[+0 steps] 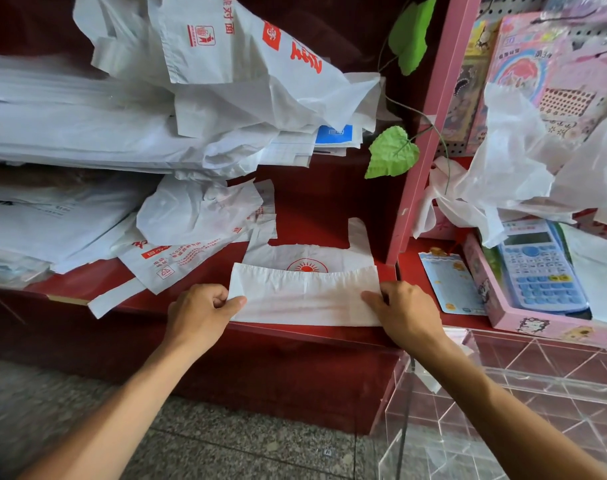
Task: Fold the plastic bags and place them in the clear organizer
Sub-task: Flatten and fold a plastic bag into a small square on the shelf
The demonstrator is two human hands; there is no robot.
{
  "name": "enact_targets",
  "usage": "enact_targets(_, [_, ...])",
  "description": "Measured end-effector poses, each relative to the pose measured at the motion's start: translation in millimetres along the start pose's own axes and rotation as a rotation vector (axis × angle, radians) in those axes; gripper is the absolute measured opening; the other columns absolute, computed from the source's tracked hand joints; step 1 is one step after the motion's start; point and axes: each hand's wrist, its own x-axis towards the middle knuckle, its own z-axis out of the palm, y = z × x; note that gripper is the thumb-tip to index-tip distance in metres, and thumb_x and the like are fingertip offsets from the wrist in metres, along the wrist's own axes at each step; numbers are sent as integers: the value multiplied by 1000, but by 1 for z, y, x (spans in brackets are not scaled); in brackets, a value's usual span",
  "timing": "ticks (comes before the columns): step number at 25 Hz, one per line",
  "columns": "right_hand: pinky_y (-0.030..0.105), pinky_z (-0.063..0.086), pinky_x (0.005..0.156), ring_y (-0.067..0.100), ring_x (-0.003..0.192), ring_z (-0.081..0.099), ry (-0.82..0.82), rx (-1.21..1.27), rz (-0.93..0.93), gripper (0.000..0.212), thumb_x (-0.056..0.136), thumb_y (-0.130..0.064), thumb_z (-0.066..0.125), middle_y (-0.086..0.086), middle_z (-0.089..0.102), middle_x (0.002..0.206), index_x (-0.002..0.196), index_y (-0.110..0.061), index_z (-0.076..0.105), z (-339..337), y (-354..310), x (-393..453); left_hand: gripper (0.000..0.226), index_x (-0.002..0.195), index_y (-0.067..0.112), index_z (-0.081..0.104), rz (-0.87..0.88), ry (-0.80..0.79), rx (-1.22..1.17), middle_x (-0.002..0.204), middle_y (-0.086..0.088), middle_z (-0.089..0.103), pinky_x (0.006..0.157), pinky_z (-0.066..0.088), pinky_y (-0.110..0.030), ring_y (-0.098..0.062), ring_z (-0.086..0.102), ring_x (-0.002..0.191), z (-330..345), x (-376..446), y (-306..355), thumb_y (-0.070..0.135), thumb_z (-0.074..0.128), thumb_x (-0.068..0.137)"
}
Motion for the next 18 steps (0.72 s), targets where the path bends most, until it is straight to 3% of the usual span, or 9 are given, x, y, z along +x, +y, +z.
enact_targets(4, [39,48,72,28,63,55,-11,-3,45,46,93,-44,61,-2,50,57,60,-15,47,-3,-3,1,37,57,20,59,-75,39,53,52,13,59,78,49,-39,-13,61,62,-1,-2,6,40,74,84])
enact_targets(7, [41,46,79,23,63,50,-7,-13,81,45,90,-45,65,-6,47,58,58,-21,43,-3,-5,0,29,63,23,64,-120,49,62,62,14,65,88,49,-46,-15,65,73,-2,-3,10,42,76,82])
enact_targets(15, [42,45,89,25,82,58,33,-51,108,29,91,-45,60,-3,58,78,81,-19,55,-1,-7,-2,21,85,25,48,-30,66,195,70,13,57,81,39,-41,-22,62,80,4,-9,13,38,62,93])
enact_targets(18, [43,44,92,27,85,62,47,-75,115,32,92,-47,59,-3,58,78,86,-16,56,1,-8,-2,26,86,19,46,92,166,341,76,4,56,72,41,-42,-29,61,80,4,-12,15,26,71,87])
